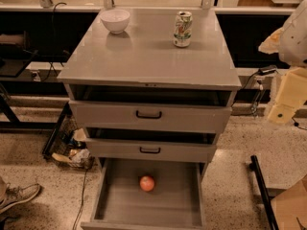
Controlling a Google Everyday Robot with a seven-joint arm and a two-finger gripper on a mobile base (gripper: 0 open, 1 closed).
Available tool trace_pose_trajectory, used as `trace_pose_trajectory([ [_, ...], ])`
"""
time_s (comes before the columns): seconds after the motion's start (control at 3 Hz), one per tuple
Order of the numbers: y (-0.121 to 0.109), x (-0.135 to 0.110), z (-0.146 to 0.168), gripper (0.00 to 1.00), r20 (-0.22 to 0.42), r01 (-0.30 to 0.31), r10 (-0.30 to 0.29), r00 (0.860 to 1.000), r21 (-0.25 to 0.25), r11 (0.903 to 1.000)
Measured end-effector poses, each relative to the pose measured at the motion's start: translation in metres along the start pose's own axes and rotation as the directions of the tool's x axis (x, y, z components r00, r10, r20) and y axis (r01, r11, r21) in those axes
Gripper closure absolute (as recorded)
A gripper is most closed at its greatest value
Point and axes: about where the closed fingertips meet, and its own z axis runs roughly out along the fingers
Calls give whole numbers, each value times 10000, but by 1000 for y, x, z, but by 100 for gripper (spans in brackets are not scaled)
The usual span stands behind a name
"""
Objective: Pick apple from bottom drawer and place on counter
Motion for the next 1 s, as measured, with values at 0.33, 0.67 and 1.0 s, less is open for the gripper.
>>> trace_pose_trajectory([
  [0.33, 0, 0, 0, 0, 5, 0, 0, 10000, -5, 10000],
  [0.67, 4, -19, 41, 0, 654, 10, 42, 9978, -790, 9969],
  [1.0, 22, -48, 114, 0, 1707, -218, 598, 9835, -2164, 9761],
])
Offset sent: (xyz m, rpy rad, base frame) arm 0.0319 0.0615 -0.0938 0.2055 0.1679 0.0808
